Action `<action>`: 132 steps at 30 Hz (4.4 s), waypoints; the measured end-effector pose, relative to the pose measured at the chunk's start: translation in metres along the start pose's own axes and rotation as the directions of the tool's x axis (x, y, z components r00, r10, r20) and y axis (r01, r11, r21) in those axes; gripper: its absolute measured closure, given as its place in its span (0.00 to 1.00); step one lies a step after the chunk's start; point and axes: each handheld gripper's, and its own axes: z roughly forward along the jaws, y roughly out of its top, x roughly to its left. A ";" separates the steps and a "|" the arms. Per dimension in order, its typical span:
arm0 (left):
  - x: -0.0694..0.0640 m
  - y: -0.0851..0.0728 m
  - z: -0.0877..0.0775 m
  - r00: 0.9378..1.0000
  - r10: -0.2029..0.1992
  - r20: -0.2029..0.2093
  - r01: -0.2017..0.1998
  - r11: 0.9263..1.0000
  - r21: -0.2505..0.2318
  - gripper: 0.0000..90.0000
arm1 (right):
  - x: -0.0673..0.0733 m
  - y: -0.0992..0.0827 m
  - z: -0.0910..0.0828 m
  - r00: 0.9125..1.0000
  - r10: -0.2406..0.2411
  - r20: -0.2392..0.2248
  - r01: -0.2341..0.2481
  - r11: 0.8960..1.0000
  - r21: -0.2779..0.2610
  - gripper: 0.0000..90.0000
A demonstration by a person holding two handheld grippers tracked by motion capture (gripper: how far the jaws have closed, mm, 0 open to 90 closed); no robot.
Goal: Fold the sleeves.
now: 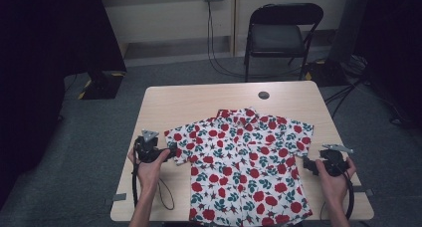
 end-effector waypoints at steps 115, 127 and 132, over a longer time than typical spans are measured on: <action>-0.004 0.022 0.069 0.998 -0.025 0.058 0.023 0.999 0.031 0.98 | 0.000 0.000 0.000 1.000 0.000 -0.001 0.000 1.000 0.000 0.00; -0.024 0.032 0.062 0.995 -0.031 0.100 0.029 0.999 0.014 0.98 | 0.000 0.000 0.000 1.000 0.000 -0.001 0.000 1.000 0.000 0.00; -0.034 0.035 0.061 0.993 -0.019 0.118 0.018 1.000 0.006 0.98 | 0.000 0.000 0.000 1.000 0.000 -0.001 0.000 1.000 0.000 0.00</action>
